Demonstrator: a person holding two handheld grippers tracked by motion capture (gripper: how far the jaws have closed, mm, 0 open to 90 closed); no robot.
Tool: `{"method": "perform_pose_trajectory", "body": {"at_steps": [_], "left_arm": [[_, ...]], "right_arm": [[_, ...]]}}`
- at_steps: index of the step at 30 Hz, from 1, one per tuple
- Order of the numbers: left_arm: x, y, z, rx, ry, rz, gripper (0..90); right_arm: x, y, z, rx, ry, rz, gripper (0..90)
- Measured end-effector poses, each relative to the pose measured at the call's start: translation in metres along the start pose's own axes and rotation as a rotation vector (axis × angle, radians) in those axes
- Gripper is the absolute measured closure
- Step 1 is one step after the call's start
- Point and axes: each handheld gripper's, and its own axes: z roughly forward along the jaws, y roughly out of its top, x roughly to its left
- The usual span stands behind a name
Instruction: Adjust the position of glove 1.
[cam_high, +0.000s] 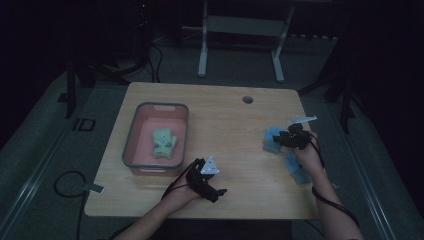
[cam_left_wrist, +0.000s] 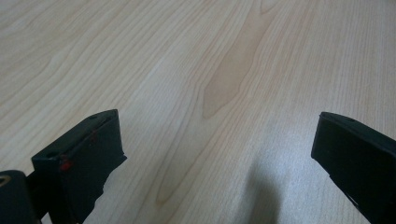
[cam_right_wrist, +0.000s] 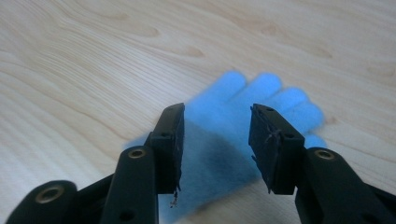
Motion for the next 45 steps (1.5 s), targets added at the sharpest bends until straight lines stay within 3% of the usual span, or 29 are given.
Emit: {"method": "perform_pose_trajectory", "body": {"at_steps": [13, 15, 19, 21, 26, 30, 42, 45], "left_arm": [[0.001, -0.009, -0.001, -0.009, 0.03, -0.015, 2.4], [0.002, -0.009, -0.001, -0.011, 0.038, -0.018, 2.4], [0.004, -0.01, -0.002, -0.012, 0.049, -0.013, 2.4], [0.005, -0.01, -0.002, -0.018, 0.054, -0.015, 2.4], [0.004, -0.009, -0.002, -0.023, 0.051, 0.006, 2.4], [0.005, -0.009, -0.001, -0.029, 0.044, 0.012, 2.4], [0.006, -0.011, -0.001, -0.037, 0.061, 0.017, 2.4], [0.006, -0.011, -0.001, -0.039, 0.059, 0.015, 2.4]], "right_arm": [[-0.009, -0.005, 0.028, 0.076, -0.011, -0.01, 53.6], [-0.008, -0.005, 0.029, 0.078, -0.016, -0.024, 57.0], [-0.006, -0.004, 0.029, 0.087, -0.016, -0.018, 74.7], [-0.004, -0.002, 0.029, 0.098, -0.014, -0.017, 78.6], [-0.002, 0.0, 0.028, 0.109, -0.026, -0.006, 81.9], [0.001, 0.002, 0.023, 0.087, -0.002, 0.015, 82.5], [0.04, 0.023, -0.009, 0.0, 0.101, -0.061, 82.4], [0.058, 0.026, -0.018, -0.028, 0.134, -0.095, 82.4]]}}
